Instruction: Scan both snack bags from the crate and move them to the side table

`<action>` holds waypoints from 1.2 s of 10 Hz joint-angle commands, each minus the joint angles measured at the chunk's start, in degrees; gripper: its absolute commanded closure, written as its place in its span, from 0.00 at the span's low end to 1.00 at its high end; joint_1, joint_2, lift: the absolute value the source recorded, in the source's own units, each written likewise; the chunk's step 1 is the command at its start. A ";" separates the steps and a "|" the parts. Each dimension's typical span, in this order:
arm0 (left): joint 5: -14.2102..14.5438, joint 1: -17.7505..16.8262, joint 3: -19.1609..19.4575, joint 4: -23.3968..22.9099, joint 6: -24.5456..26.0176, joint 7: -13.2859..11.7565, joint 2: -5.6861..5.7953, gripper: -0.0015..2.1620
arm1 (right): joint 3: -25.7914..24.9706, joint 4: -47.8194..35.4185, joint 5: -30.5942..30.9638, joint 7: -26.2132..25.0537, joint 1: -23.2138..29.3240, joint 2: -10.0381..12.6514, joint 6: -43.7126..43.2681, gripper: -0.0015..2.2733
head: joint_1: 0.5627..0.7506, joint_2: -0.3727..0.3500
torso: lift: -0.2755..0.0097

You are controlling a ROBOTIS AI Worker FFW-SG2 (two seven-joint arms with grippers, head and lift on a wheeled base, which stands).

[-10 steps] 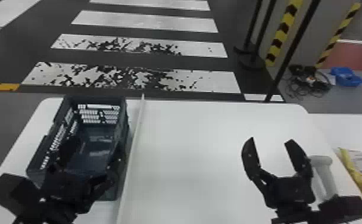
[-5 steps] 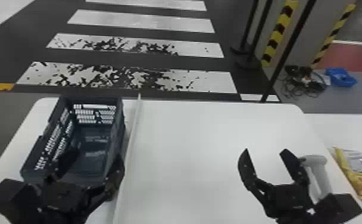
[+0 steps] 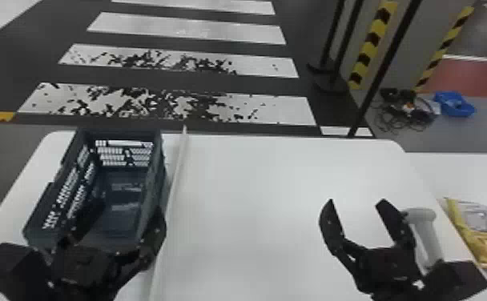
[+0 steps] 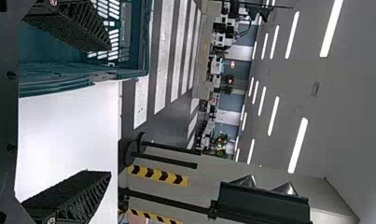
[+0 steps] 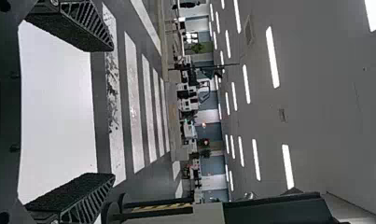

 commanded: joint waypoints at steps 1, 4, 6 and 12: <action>-0.17 0.20 0.00 -0.06 -0.24 0.00 -0.24 0.02 | 0.00 -0.42 -0.16 0.00 0.47 0.00 -0.03 0.01 | 0.70 0.35 | 0.63; -0.53 0.55 -0.17 0.02 -0.59 0.00 -0.51 0.02 | 0.26 -0.51 -0.07 0.09 0.73 0.00 -0.21 0.03 | 0.70 0.35 | 0.63; -0.53 0.90 -0.09 0.02 -0.59 0.00 -0.42 0.02 | 0.53 -0.51 -0.07 0.09 0.73 0.00 -0.21 0.03 | 0.70 0.35 | 0.63; -0.53 0.90 0.35 0.20 -0.24 0.00 -0.68 0.02 | 0.70 -2.27 -0.51 0.09 1.17 -0.44 7.70 0.04 | 0.70 0.36 | 0.63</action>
